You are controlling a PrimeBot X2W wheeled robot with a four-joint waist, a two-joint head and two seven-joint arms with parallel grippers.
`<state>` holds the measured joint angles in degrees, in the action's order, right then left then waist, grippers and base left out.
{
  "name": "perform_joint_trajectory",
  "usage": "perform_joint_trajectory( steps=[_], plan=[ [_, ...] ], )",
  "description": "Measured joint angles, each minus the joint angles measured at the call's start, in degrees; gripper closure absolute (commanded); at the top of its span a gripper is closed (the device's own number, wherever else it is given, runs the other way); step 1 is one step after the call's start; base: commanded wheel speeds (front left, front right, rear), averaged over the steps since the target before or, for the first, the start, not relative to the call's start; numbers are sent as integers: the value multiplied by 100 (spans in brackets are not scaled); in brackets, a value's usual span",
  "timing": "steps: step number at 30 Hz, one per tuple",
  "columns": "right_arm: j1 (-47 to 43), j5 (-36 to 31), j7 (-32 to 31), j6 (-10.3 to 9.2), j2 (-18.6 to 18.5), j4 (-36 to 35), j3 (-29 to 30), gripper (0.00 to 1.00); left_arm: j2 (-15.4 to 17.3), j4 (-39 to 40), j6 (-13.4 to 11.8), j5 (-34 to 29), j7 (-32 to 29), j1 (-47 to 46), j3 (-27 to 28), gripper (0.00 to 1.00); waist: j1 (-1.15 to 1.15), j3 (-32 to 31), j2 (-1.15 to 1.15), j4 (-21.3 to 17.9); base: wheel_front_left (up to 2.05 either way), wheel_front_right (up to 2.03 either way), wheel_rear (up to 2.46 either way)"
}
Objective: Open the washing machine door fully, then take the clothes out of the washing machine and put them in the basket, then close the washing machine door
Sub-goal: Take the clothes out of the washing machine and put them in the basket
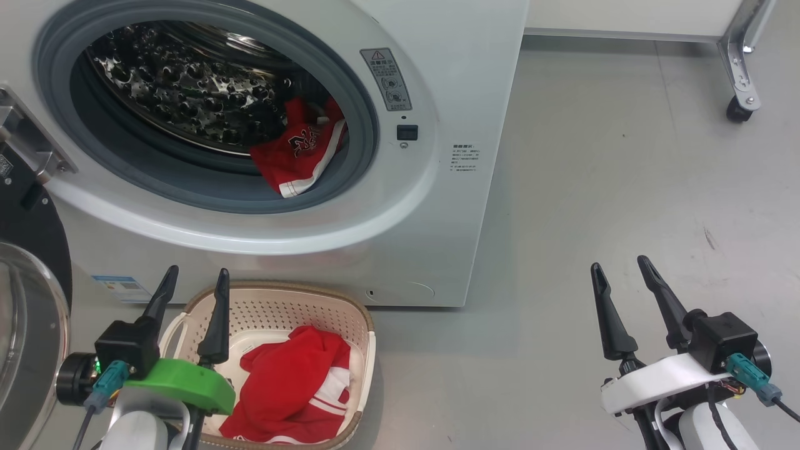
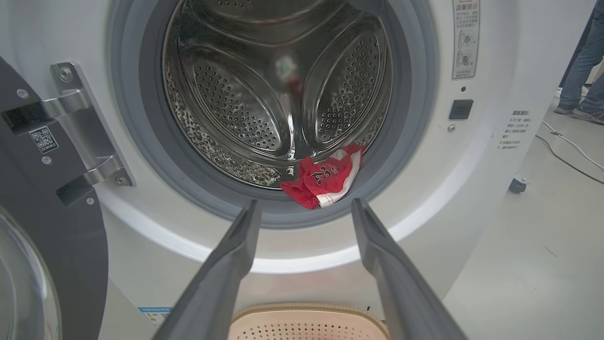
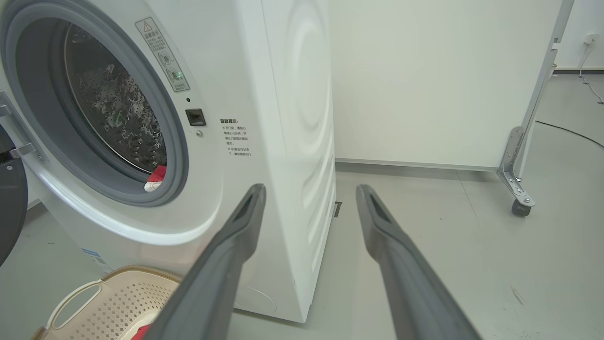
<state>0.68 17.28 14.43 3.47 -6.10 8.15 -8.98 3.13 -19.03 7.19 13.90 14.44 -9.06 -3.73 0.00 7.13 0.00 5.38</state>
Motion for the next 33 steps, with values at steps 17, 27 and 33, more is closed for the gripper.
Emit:
perform_joint_trajectory(
  steps=[17, 27, 33],
  plan=[
    [0, 0, 0, 0, 3, -2, -2, 0, -8, 35, 0, -82, 0, 3, 8, 0, 0, 23, 0, 1, 0, 0, 0],
    [0, 0, 0, 0, 16, -3, -14, 0, -12, 43, 0, -91, 0, 12, 29, 0, 0, 43, 0, -8, 0, 0, 0],
    [0, 0, 0, 0, 23, -8, -15, 0, -15, 62, 0, -98, 0, 16, 49, 0, 0, 70, 0, -13, 0, 0, 0]
  ],
)
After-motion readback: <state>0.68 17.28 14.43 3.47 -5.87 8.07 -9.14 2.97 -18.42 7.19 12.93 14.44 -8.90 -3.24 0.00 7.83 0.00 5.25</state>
